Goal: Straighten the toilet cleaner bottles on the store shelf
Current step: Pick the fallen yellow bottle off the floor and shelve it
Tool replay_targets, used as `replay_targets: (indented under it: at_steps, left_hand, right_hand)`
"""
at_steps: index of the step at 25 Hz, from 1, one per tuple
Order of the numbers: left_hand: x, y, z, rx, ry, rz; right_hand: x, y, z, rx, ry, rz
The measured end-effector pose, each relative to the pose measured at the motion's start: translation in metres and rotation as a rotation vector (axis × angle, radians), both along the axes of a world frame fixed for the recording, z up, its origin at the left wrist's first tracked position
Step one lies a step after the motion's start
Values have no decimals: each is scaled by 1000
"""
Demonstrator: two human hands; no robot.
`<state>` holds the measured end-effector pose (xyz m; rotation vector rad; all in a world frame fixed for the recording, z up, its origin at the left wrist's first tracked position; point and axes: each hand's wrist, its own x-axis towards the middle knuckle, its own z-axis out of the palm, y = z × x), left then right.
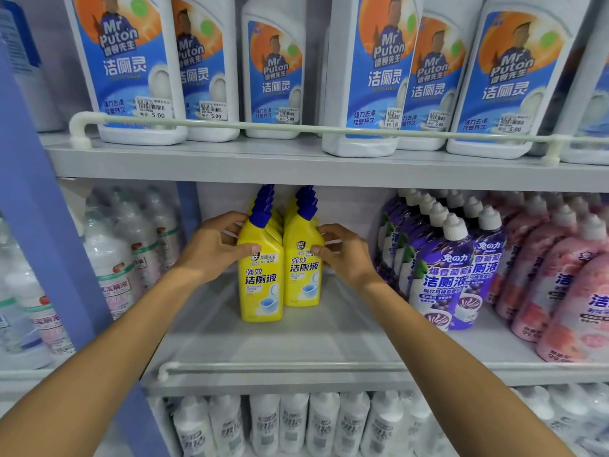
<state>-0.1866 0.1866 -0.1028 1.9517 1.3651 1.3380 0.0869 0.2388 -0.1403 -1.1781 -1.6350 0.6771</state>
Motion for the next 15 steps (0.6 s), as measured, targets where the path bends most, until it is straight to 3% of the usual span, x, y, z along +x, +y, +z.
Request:
replay_targets:
  at_steps: [2, 7, 15]
  left_hand:
    - [-3, 0, 3, 20, -1, -1]
    - [12, 11, 31, 79, -133, 91]
    - [19, 16, 27, 93, -14, 76]
  right_hand:
    - [2, 1, 7, -25, 5, 18]
    - [-6, 9, 56, -30, 250, 23]
    - [-25, 20, 58, 4, 169, -9]
